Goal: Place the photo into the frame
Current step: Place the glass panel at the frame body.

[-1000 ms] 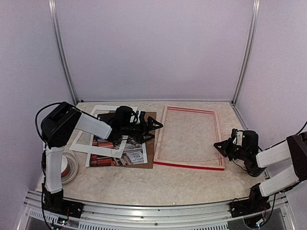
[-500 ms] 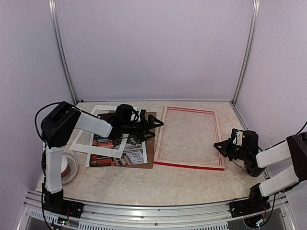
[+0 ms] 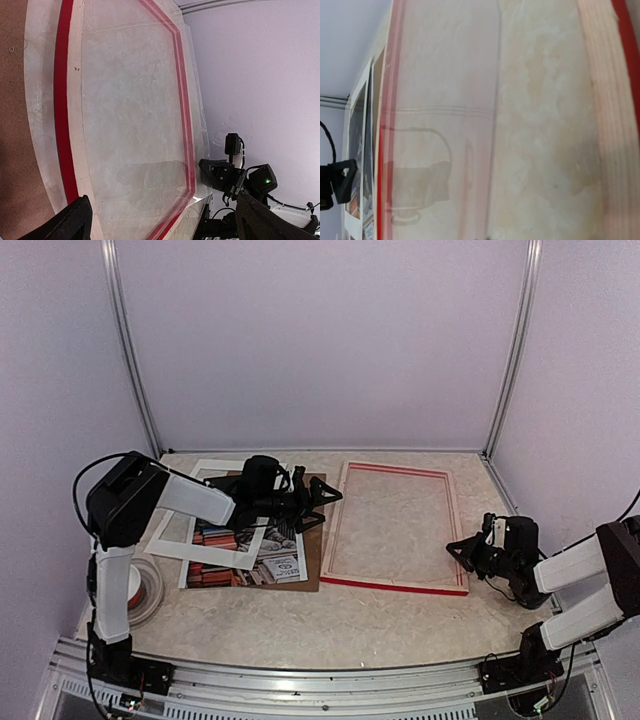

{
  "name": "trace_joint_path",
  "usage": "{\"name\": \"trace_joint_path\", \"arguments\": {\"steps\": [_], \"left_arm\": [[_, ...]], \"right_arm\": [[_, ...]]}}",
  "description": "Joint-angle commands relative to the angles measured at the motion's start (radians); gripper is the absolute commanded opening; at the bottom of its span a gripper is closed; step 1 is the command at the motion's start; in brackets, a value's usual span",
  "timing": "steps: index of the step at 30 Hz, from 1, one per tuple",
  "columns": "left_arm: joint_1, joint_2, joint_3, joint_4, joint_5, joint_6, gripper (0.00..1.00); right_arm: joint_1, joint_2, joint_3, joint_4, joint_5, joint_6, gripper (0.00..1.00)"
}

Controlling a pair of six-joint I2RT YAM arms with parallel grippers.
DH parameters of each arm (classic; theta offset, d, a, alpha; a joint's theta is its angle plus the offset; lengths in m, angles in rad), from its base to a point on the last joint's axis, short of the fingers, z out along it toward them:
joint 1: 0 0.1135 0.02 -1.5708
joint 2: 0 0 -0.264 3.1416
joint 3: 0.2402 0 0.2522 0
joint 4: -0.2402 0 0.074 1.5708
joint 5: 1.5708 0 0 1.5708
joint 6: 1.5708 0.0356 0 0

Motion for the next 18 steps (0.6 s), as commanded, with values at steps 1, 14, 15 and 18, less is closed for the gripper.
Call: {"name": "trace_joint_path", "arguments": {"steps": [1, 14, 15, 18], "left_arm": [[-0.011, 0.018, 0.028, -0.012, -0.011, 0.016, 0.99], [-0.015, 0.021, 0.027, -0.008, -0.015, 0.016, 0.99], [-0.015, 0.02, 0.027, -0.008, -0.014, 0.016, 0.99], [-0.015, 0.021, 0.025, -0.009, -0.015, 0.016, 0.99]], "right_arm": [[-0.014, 0.011, -0.015, 0.026, -0.006, -0.003, 0.0], [-0.014, 0.075, -0.039, 0.114, -0.033, 0.034, 0.0], [-0.013, 0.079, -0.039, 0.12, -0.034, 0.034, 0.0], [-0.013, 0.091, -0.038, 0.129, -0.034, 0.033, 0.0]]}}
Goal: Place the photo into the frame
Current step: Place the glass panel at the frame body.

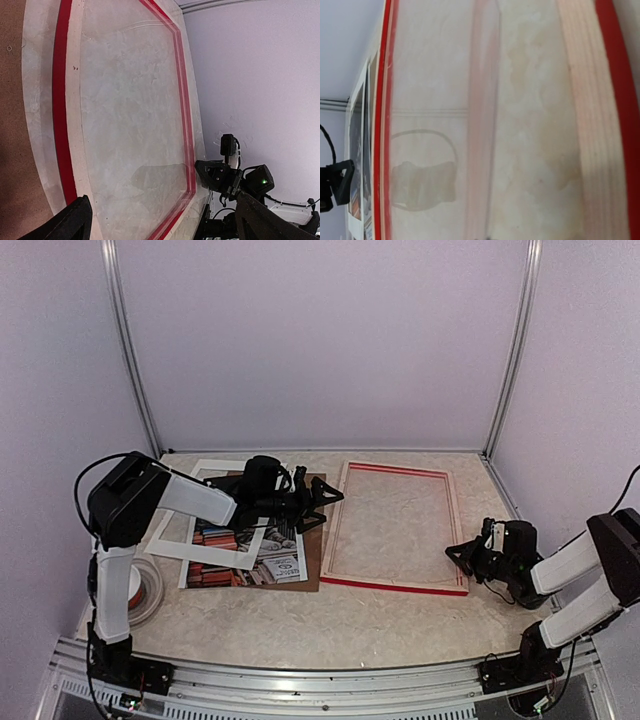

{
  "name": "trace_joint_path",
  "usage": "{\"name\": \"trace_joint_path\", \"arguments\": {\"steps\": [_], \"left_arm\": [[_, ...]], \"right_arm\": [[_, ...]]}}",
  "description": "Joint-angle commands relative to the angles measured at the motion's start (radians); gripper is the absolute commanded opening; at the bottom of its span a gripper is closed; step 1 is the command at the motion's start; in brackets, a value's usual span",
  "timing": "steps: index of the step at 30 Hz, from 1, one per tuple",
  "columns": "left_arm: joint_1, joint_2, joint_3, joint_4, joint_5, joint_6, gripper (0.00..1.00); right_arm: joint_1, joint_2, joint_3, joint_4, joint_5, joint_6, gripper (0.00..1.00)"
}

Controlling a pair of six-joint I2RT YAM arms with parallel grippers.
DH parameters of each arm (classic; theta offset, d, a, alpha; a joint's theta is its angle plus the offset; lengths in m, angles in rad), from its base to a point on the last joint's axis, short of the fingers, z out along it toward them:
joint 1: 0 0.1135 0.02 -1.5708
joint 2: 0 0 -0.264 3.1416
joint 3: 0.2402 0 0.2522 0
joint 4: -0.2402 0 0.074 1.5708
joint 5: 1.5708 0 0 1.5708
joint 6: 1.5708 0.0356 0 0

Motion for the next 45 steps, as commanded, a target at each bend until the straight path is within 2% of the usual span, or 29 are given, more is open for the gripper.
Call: {"name": "trace_joint_path", "arguments": {"steps": [1, 9, 15, 20, 30, 45], "left_arm": [[-0.01, 0.015, 0.014, -0.007, -0.007, 0.016, 0.99], [-0.011, 0.019, 0.012, -0.003, -0.007, 0.015, 0.99], [-0.011, 0.019, 0.012, -0.002, -0.005, 0.015, 0.99], [-0.012, 0.02, 0.012, 0.0, -0.003, 0.013, 0.99], [-0.013, 0.021, 0.013, 0.004, -0.003, 0.007, 0.99], [-0.015, 0.012, 0.008, 0.007, -0.002, 0.003, 0.99]], "right_arm": [[-0.008, 0.023, -0.011, 0.045, -0.025, 0.0, 0.0], [-0.007, 0.04, 0.012, 0.042, -0.034, -0.011, 0.01], [-0.008, 0.009, 0.034, -0.018, -0.024, -0.032, 0.2], [-0.007, -0.055, 0.057, -0.129, 0.011, -0.074, 0.3], [-0.007, -0.189, 0.132, -0.405, 0.106, -0.149, 0.35], [-0.008, -0.309, 0.203, -0.683, 0.225, -0.202, 0.41]]}}
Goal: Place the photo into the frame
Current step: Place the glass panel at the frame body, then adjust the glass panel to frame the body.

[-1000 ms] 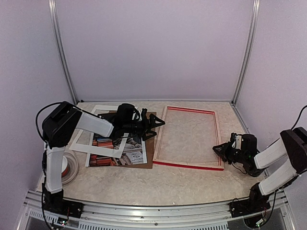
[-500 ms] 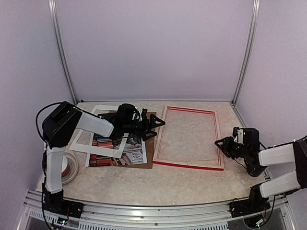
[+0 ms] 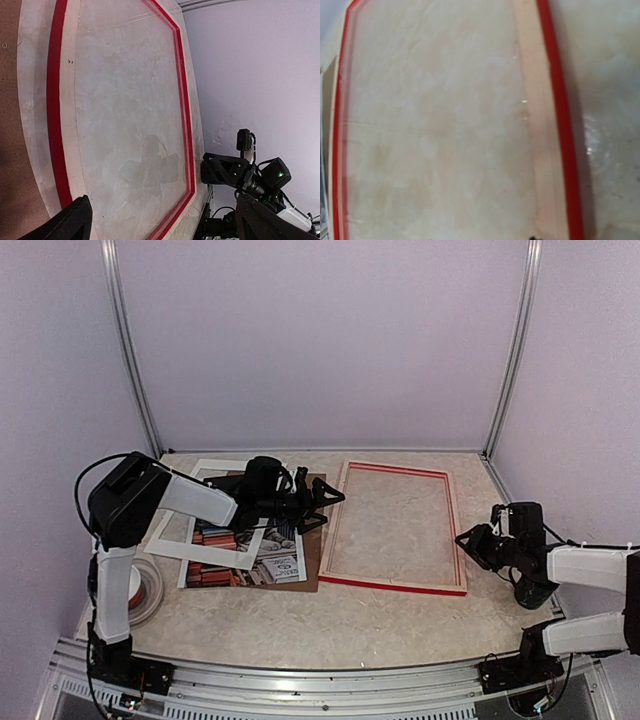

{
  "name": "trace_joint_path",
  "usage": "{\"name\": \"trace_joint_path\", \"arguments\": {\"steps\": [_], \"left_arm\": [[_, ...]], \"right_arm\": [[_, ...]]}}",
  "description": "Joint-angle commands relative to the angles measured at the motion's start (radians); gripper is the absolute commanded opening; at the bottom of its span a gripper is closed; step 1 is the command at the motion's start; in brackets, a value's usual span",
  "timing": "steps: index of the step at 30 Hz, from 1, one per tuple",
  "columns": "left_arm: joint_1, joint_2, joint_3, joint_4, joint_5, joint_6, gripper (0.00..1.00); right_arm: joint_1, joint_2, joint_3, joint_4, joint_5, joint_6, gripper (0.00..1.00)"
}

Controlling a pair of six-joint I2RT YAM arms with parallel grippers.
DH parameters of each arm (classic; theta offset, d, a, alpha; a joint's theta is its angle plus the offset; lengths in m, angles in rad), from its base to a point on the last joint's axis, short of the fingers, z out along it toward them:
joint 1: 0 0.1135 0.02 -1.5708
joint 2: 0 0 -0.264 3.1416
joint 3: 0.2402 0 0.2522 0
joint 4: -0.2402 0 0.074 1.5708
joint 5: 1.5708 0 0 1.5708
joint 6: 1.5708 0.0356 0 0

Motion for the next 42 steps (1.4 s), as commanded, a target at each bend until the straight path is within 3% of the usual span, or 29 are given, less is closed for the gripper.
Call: {"name": "trace_joint_path", "arguments": {"steps": [1, 10, 16, 28, 42], "left_arm": [[-0.01, 0.012, 0.009, 0.007, -0.002, 0.004, 0.99], [-0.02, 0.025, 0.023, 0.003, 0.002, 0.004, 0.99], [-0.024, 0.034, 0.032, -0.003, 0.0, 0.006, 0.99], [-0.024, 0.047, 0.04, -0.003, 0.001, 0.005, 0.99], [-0.024, 0.082, 0.043, -0.005, -0.012, 0.014, 0.99]], "right_arm": [[-0.006, -0.056, 0.04, -0.113, 0.071, -0.033, 0.43], [-0.006, -0.076, 0.089, -0.201, 0.113, -0.058, 0.6], [0.014, -0.028, 0.102, -0.154, 0.043, -0.063, 0.59], [0.183, 0.152, 0.207, -0.239, 0.176, -0.063, 0.59], [0.252, 0.299, 0.295, -0.295, 0.275, -0.048, 0.6]]}}
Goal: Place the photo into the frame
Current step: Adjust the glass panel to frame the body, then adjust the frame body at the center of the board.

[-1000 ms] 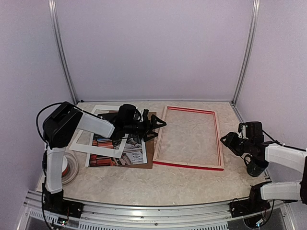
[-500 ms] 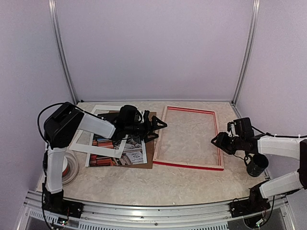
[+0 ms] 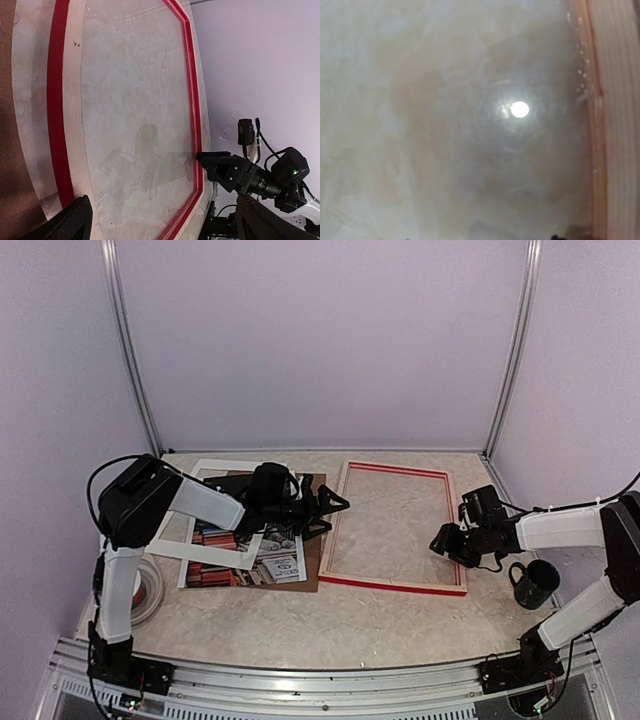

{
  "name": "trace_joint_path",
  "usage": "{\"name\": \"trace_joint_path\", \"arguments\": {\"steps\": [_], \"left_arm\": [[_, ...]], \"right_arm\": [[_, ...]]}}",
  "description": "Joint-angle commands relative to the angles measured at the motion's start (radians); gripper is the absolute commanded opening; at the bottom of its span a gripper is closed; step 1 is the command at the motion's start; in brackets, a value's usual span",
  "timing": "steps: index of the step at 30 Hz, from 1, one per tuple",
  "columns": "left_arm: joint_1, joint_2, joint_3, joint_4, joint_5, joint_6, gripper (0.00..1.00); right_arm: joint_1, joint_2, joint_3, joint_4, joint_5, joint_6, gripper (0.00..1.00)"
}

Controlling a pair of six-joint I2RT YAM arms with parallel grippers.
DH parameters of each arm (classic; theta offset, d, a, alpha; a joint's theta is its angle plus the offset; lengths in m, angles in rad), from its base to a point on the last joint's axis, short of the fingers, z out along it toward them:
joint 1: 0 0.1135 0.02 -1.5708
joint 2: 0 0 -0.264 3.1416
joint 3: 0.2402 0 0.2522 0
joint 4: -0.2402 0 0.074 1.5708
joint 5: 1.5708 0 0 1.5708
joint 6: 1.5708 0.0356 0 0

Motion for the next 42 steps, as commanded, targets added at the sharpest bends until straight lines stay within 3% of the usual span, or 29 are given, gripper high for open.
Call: {"name": "trace_joint_path", "arguments": {"steps": [1, 17, 24, 33, 42], "left_arm": [[-0.005, 0.023, 0.011, -0.004, -0.012, 0.014, 0.99], [-0.005, 0.017, -0.008, 0.018, -0.011, 0.004, 0.99], [0.011, -0.037, -0.036, 0.045, -0.03, 0.014, 0.99], [0.013, -0.107, -0.019, -0.118, -0.145, 0.128, 0.99], [-0.028, -0.041, 0.052, -0.25, -0.191, 0.171, 0.99]], "right_arm": [[0.018, 0.031, 0.035, -0.051, 0.062, 0.004, 0.6], [0.021, 0.089, 0.075, -0.098, 0.104, 0.004, 0.6], [0.021, 0.038, 0.069, -0.04, 0.03, -0.009, 0.61], [0.018, -0.183, 0.091, -0.066, 0.115, -0.031, 0.63], [-0.043, -0.172, 0.073, -0.154, 0.171, 0.024, 0.68]]}}
